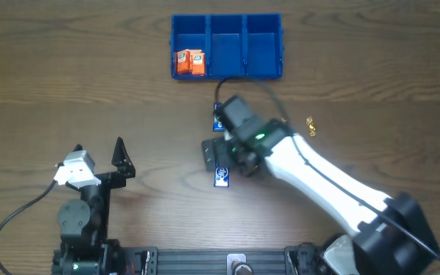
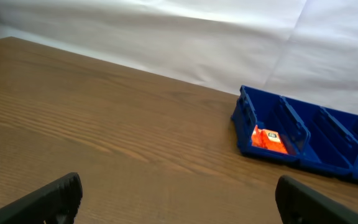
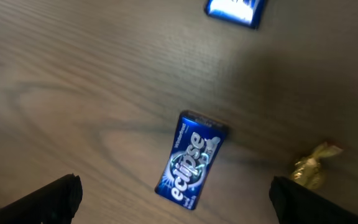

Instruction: Sort Candies Into Trays

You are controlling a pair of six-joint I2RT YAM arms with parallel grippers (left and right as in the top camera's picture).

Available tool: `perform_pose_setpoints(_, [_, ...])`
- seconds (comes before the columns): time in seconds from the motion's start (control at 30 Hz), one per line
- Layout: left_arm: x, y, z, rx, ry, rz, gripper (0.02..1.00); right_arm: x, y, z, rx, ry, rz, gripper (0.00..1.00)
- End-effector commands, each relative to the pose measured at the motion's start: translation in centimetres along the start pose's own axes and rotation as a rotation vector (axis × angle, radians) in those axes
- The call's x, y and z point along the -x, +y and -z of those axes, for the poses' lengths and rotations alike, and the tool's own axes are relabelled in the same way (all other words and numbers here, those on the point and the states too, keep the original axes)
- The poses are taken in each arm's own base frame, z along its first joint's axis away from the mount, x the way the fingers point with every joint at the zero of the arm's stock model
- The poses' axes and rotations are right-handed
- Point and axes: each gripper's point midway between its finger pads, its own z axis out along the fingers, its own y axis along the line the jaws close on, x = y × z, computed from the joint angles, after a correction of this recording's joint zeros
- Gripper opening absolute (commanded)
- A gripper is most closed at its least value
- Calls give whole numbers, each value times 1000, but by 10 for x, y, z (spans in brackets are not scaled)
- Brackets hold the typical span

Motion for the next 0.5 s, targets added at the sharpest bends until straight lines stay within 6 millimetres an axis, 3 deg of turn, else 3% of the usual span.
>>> perform_pose_setpoints(0.03, [-17, 6, -1, 20, 48, -9, 998, -21, 14, -27, -99, 43, -79, 998])
perform_pose_setpoints(0.2, [-17, 6, -1, 20, 48, -9, 998, -36, -7, -54, -228, 91, -161, 998])
perform_pose_setpoints(0.5, [-17, 6, -1, 20, 48, -9, 998, -31, -21, -62, -305, 51, -192, 961])
